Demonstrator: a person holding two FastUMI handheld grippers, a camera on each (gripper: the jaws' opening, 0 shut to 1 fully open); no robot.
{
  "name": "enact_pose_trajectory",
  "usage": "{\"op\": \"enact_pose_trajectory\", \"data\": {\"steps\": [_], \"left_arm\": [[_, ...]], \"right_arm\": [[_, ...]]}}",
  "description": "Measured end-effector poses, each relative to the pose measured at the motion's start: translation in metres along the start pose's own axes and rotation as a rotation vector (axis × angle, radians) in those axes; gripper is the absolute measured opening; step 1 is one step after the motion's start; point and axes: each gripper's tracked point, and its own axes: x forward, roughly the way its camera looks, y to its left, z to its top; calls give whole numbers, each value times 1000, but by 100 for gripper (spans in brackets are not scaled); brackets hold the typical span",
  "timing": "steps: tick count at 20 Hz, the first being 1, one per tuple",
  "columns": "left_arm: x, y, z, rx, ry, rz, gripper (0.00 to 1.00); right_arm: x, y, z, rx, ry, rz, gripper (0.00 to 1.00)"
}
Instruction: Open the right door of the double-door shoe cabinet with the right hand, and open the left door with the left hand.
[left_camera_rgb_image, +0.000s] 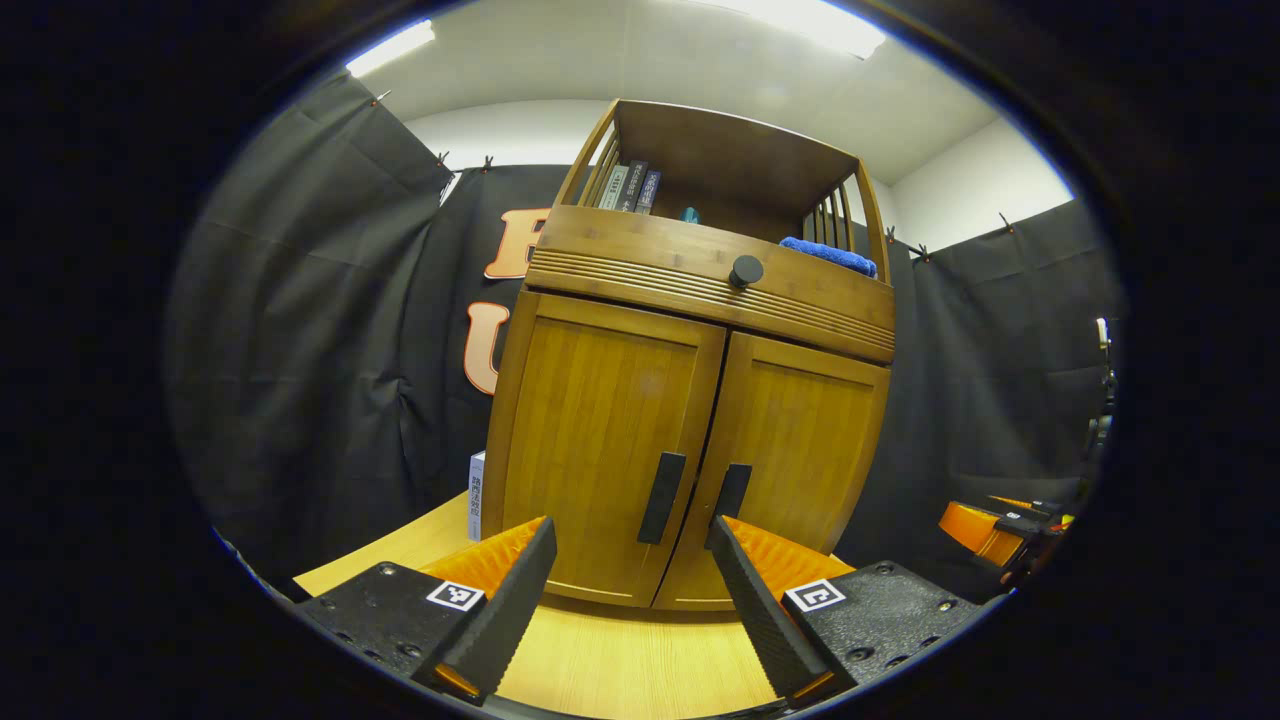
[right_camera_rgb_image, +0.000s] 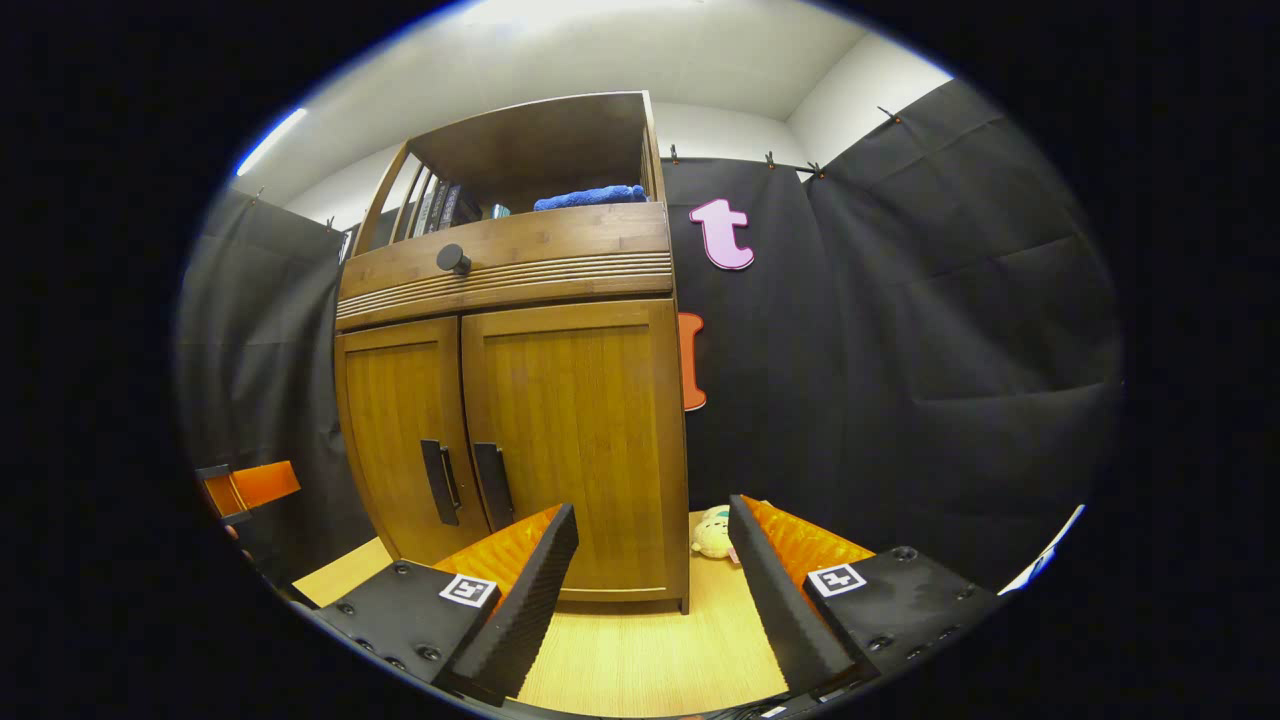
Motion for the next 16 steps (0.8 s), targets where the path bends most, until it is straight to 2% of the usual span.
{"op": "enact_pose_trajectory", "data": {"steps": [3,4,8,9,10,11,12,13,14,16], "left_arm": [[0,-1,1,9,2,3,91],[0,-2,1,15,4,0,91],[-1,-5,0,38,18,-23,91],[0,-7,-1,41,23,-27,91],[0,-8,-2,41,26,-35,91],[-2,-8,-2,40,27,-44,91],[-4,-8,-3,39,29,-44,91],[-5,-7,-4,39,34,-42,91],[-6,-6,-6,35,39,-37,91],[-6,-6,-7,18,47,-34,91]], "right_arm": [[-6,-3,4,2,-4,-4,89],[-8,-3,3,3,-1,-5,98],[-9,6,-4,18,10,7,98],[-7,11,-4,11,13,14,93],[-4,16,-6,4,16,19,98],[1,21,-7,-1,18,30,98],[7,30,-9,-2,22,45,89],[12,40,-9,-2,26,62,89],[19,48,-11,-3,27,77,97],[32,68,-14,-1,28,111,97]]}}
